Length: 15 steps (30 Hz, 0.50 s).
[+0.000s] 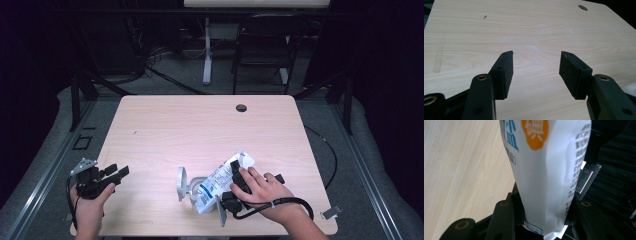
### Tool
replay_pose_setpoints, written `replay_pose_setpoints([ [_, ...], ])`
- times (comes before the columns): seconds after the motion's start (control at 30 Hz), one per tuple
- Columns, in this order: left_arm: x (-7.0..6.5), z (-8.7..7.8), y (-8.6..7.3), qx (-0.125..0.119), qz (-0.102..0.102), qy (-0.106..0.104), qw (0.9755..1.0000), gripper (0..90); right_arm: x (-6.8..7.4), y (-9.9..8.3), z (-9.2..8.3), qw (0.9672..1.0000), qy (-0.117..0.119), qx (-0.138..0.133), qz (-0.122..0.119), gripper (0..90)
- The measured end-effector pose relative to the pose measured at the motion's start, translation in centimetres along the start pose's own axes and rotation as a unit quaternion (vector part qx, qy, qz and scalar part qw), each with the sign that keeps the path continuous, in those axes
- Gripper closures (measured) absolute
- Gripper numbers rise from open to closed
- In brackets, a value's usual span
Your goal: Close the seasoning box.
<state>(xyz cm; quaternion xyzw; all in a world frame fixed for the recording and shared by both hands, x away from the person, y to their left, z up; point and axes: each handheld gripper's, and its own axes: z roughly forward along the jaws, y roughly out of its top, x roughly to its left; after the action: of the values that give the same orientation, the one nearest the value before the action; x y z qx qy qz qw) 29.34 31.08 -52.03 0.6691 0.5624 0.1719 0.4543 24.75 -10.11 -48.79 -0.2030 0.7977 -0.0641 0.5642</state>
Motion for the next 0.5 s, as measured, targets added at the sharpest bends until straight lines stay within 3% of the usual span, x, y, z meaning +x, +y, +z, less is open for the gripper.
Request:
replay_pose_setpoints([
  [0.1, 0.02, 0.01, -0.01, 0.0, 0.0, 0.0, 1.0, 45.5, -0.18, 0.12, -0.2, 0.9999, -0.001, 0.013, -0.011, 64.7],
  [0.5, 0.04, -0.02, -0.01, 0.002, -0.001, 0.001, 1.0, 45.5, -0.1, 0.13, -0.1, 1.0, 0.002, 0.007, 0.003, 65.5],
])
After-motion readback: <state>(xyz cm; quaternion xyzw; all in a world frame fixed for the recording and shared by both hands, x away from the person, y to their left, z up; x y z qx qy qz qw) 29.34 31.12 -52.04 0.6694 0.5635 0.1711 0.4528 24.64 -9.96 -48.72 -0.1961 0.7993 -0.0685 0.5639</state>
